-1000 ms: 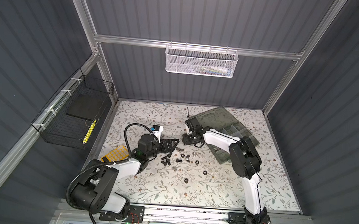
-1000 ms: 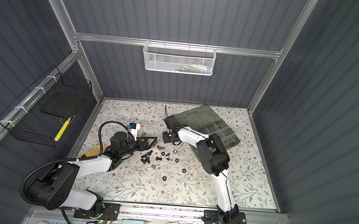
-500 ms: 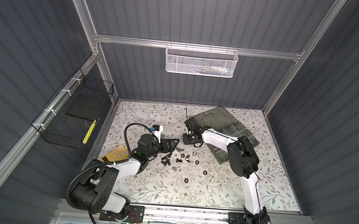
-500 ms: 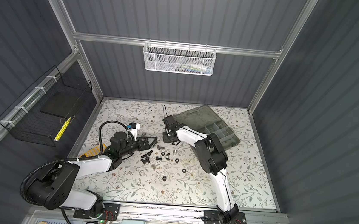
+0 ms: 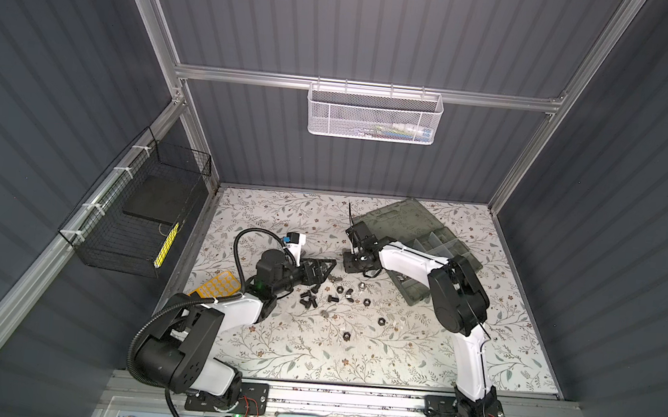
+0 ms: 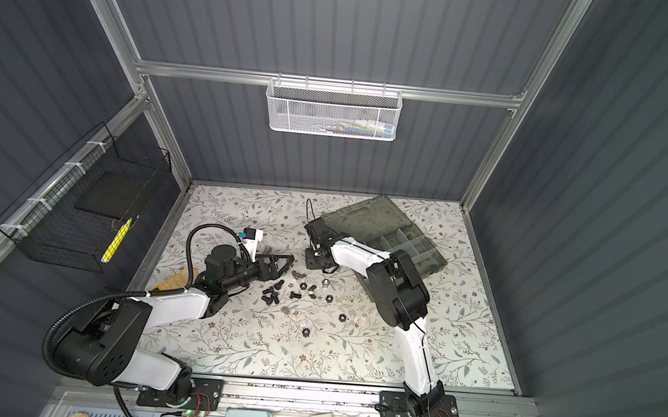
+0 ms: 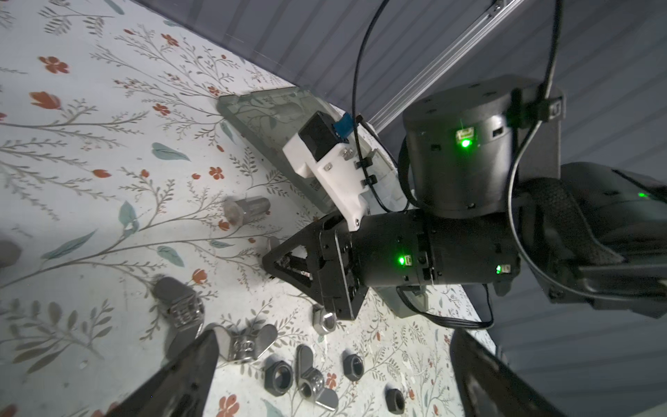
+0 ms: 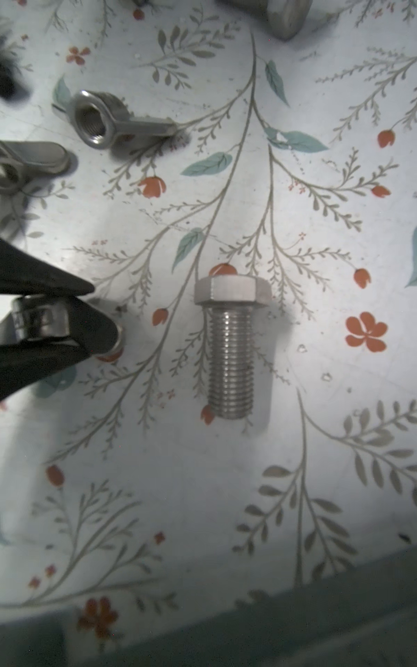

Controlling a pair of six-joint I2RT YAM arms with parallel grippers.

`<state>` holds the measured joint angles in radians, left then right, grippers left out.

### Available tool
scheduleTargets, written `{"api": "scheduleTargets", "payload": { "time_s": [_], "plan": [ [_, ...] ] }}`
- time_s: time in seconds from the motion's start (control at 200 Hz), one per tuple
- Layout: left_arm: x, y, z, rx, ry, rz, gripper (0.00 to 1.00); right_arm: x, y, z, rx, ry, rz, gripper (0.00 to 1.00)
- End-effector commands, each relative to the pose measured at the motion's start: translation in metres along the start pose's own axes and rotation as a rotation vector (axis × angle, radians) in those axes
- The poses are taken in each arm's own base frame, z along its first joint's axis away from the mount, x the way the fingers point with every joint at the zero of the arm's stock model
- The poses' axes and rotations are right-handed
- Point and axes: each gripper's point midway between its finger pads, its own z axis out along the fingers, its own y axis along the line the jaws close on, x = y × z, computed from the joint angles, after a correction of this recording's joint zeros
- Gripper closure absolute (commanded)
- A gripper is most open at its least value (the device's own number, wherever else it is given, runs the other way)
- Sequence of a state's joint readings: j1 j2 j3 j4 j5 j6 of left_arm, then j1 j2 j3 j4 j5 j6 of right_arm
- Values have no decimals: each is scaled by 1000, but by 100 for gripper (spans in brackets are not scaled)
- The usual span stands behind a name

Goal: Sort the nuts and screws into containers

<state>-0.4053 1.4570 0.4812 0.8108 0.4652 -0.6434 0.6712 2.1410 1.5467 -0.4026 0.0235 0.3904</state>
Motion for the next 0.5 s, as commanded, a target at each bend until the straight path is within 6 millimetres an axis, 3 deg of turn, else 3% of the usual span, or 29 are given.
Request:
{"api": "scheduleTargets", "payload": {
  "time_s": [0.0,0.275,0.495],
  "plan": [
    [-1,-23,3,131,8,9,0,-11,8,-30,-36,-49,34,86],
    [20,-57,17,186,93,125,0,-16,-9,-78,-34,-126,88,87],
    [46,-86,27,189,165,274,0,-10,-45,-113,22,-182,144,87]
  ]
}}
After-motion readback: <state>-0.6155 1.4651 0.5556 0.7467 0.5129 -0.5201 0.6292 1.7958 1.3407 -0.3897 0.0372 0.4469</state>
